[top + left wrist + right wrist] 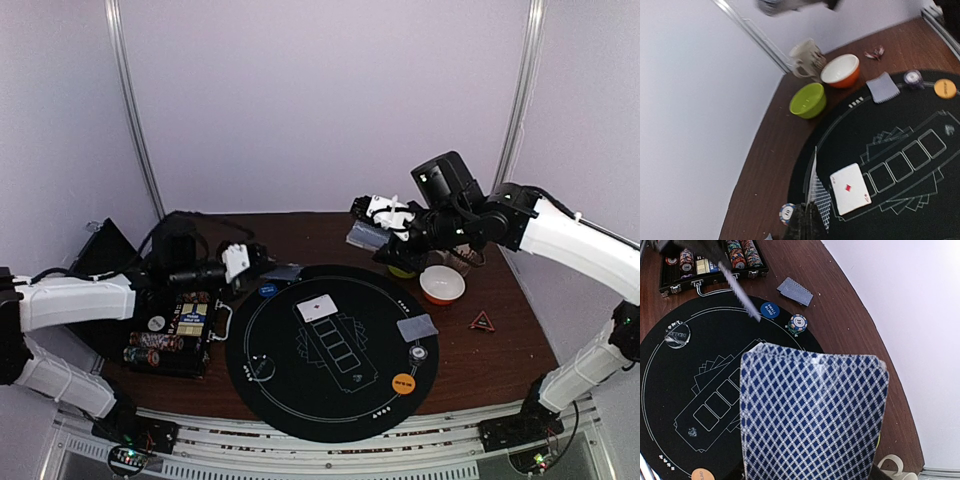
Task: Distribute texas hold em gaming equipment
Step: Flop the poker card into the community card area.
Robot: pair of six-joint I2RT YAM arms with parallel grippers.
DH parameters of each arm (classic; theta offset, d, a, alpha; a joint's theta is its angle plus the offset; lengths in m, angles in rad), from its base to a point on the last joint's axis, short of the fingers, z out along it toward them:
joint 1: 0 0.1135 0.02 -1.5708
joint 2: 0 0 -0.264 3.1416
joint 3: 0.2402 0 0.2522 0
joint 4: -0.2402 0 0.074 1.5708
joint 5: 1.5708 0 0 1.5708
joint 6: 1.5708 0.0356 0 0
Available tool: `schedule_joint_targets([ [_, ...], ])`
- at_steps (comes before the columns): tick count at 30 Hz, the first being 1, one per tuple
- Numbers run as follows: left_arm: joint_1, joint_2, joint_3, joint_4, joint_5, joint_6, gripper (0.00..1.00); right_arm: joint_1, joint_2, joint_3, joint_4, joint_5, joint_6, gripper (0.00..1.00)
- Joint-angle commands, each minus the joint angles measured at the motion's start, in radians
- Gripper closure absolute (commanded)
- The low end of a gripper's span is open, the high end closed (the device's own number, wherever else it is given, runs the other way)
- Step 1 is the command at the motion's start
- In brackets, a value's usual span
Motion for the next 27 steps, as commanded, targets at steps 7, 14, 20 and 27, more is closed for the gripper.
schedule_joint_targets([
  [7, -0.240, 0.259, -0.049, 0.271, -0.155, 0.420, 1.00, -0.012, -0.044, 0.003, -0.015, 0.020, 0.014, 0.50],
  [14, -0.318, 0.399, -0.027, 0.331, -0.183, 0.541, 1.00, -0.015, -0.050, 0.000, -0.020, 0.015, 0.019, 0.50],
  [20, -0.400, 0.459, -0.013, 0.234, -0.209, 0.631, 1.00, -0.015, -0.046, 0.000, -0.017, 0.012, 0.020, 0.50],
  [27, -0.437, 0.472, -0.002, 0.001, -0.228, 0.658, 1.00, -0.016, -0.043, -0.009, -0.011, 0.007, 0.016, 0.50],
])
